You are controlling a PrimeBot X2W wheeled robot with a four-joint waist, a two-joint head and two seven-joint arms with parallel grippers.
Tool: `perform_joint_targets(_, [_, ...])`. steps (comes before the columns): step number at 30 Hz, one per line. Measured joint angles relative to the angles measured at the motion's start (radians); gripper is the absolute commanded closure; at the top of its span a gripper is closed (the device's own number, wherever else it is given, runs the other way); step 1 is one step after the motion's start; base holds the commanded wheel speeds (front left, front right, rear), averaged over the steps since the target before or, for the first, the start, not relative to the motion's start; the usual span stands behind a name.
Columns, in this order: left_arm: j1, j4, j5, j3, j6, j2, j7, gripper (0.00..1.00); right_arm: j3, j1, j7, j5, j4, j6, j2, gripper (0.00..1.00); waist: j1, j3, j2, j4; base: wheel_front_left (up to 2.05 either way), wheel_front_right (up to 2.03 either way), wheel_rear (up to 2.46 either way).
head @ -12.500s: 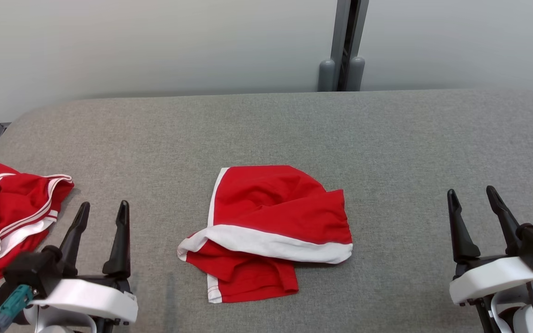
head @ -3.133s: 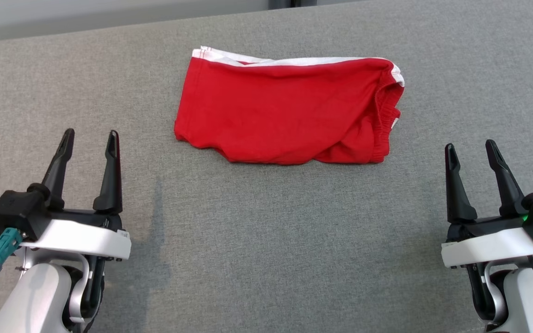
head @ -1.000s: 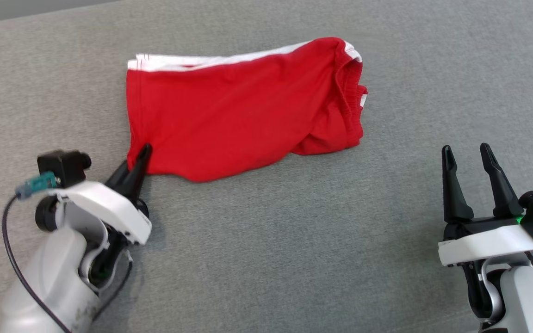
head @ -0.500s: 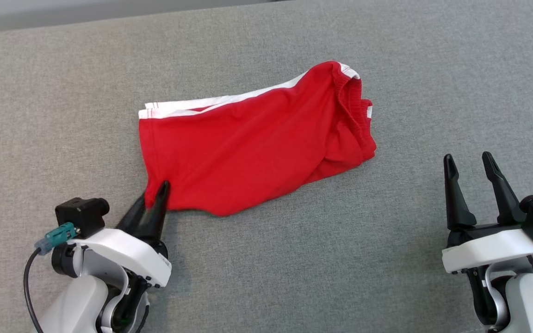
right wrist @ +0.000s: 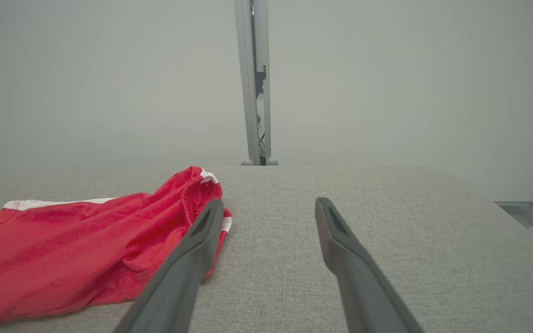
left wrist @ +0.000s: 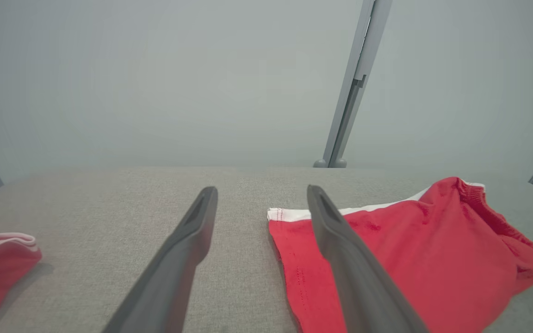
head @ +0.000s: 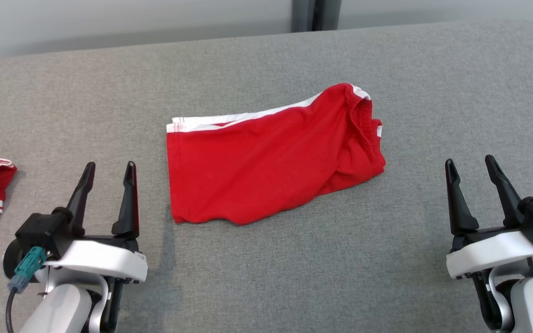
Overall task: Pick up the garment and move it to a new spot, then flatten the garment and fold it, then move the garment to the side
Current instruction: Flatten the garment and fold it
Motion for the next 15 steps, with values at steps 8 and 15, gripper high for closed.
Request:
perform_joint_targets(8, [0.061,-0.048,0.029,0.012,0.033,0.028,-0.002,0.0,-0.009,0.027,0.029,-0.02,-0.013,0.0,0.0,0.0,0.0,-0.042,0.0,0.026,0.0,0.0,0.0])
perform_joint_targets(15, [0.065,-0.062,0.028,0.005,0.036,0.028,0.01,0.0,-0.01,0.035,0.041,-0.021,-0.02,0.0,0.0,0.0,0.0,-0.039,0.0,0.029,0.0,0.0,0.0])
